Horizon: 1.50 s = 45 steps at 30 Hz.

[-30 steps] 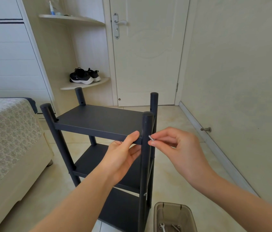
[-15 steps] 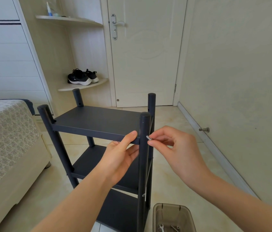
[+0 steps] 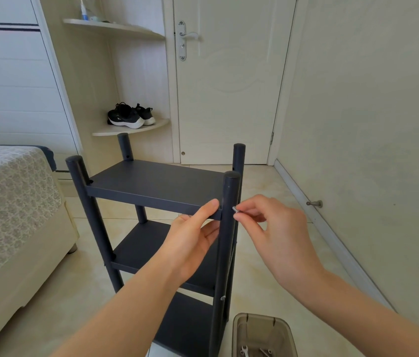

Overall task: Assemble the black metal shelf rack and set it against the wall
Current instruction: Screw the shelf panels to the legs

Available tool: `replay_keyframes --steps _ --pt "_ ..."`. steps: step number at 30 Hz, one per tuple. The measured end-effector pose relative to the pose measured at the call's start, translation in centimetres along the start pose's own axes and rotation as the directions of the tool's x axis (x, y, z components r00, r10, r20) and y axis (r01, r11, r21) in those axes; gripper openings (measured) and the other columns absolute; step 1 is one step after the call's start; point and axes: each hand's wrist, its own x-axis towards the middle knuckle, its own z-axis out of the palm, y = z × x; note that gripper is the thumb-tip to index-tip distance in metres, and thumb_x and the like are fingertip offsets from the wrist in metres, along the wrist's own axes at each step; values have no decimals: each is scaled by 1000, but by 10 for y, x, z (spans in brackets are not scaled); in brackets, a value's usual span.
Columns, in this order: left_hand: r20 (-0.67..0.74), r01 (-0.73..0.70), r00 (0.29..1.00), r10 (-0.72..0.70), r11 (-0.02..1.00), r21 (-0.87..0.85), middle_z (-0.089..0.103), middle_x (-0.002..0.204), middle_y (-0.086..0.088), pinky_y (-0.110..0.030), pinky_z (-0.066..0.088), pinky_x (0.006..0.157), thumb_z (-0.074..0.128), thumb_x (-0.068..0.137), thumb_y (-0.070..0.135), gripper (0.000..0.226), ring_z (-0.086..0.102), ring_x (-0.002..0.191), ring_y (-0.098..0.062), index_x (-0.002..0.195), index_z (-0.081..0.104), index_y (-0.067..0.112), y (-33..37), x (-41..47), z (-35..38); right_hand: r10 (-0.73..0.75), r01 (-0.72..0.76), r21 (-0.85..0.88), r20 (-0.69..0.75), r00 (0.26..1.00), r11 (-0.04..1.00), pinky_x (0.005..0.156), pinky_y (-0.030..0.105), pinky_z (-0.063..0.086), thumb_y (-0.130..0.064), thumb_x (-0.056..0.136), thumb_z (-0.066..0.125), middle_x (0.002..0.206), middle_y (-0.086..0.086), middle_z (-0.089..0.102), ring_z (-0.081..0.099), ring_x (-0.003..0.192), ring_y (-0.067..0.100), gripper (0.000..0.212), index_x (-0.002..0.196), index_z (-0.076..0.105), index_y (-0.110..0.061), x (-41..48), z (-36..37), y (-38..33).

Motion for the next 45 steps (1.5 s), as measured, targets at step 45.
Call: replay_keyframes --steps 45 --pt "-37 2 999 -1 1000 28 78 94 -6 -37 57 77 74 89 29 30 76 94 -22 111 67 10 -15 9 36 2 -22 105 190 982 994 78 5 44 -7 91 54 69 2 67 66 74 12 74 142 32 -56 14 -34 25"
